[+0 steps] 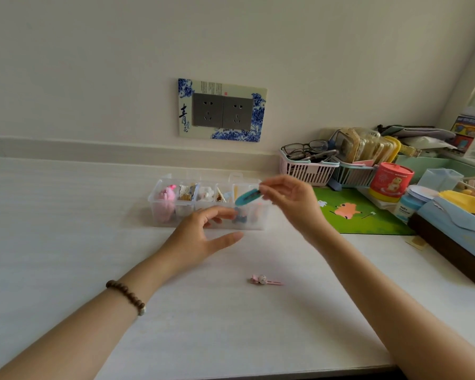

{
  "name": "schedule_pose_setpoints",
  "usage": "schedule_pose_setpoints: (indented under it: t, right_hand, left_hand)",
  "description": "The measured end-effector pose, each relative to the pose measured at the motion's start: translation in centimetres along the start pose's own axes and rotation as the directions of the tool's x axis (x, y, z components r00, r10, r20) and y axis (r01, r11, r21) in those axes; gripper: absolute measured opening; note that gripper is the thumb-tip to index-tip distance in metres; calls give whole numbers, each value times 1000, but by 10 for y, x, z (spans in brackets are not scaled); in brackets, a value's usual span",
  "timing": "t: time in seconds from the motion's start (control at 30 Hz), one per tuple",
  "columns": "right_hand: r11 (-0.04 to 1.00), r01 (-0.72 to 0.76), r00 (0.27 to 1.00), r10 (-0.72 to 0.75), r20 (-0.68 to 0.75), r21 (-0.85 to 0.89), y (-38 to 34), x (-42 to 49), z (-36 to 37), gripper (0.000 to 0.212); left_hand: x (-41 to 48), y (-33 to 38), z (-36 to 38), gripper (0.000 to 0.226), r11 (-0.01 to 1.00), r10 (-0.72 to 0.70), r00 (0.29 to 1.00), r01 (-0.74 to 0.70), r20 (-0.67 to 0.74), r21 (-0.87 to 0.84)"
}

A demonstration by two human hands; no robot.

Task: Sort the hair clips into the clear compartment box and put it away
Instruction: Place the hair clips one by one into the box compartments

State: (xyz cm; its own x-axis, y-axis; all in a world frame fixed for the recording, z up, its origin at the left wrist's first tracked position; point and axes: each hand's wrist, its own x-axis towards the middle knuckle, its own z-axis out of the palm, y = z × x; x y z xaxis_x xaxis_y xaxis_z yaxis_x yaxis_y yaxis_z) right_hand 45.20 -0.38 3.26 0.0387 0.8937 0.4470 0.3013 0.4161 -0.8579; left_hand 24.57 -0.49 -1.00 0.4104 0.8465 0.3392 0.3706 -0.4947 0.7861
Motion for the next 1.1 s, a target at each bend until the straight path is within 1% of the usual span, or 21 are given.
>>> schedule_pose_setpoints:
  t: [0.07,0.13,0.23,0.3,0.37,0.5,0.53,0.57,0.7,0.77,0.83,0.93,1.0,1.1]
  right_hand:
    - [993,35,995,-45,-86,-116,0,19,-10,6]
    - [972,45,991,-73,-114,-232,6,34,-14,6]
    - [916,38,998,-58,-39,-401,21,45,-12,13]
    - [892,41,999,-38,17,-449,28,47,-11,16]
    - [909,24,1000,-22,9,-416,33,48,-11,18]
    - [962,-39,997,18,-79,-270,33,51,-16,19]
    - [961,-34,997,13,-78,-274,32,53,-19,19]
    - [951,-27,999,11,-53,-309,32,55,-23,19]
    - [865,27,987,56,149,-502,30,56,-24,20]
    - [831,88,980,27,198,-550,31,54,-19,21]
    - [821,98,985,1,173,-562,34,50,-16,24]
    - [859,56,997,-19,77,-508,36,41,-17,25]
    - [889,50,999,-41,30,-455,32,32,-16,23]
    - [931,83,995,-97,-21,-355,23,15,-15,19]
  left_hand:
    - [-2,1,0,47,999,-13,998,11,54,49]
    - [-4,4,3,52,997,-17,993,8,119,75]
    - [-7,6,8,54,993,-6,975,-20,220,118]
    - [-8,6,10,53,988,8,967,-46,254,145]
    - [-8,5,11,53,986,-4,961,-42,277,159]
    - [-8,4,11,58,983,-41,947,-20,318,185]
    - [-8,4,11,60,981,-49,943,-16,330,191]
    - [-8,4,12,62,981,-58,938,-11,341,195]
    - [-8,5,13,64,981,-62,930,-9,363,191]
    - [-8,5,15,62,980,-49,927,-27,371,196]
    - [-8,5,15,59,979,-39,928,-40,371,202]
    - [-8,5,16,51,976,-9,929,-72,370,206]
    - [-8,5,18,41,977,9,927,-89,374,195]
    - [-7,3,22,22,991,14,930,-62,367,120]
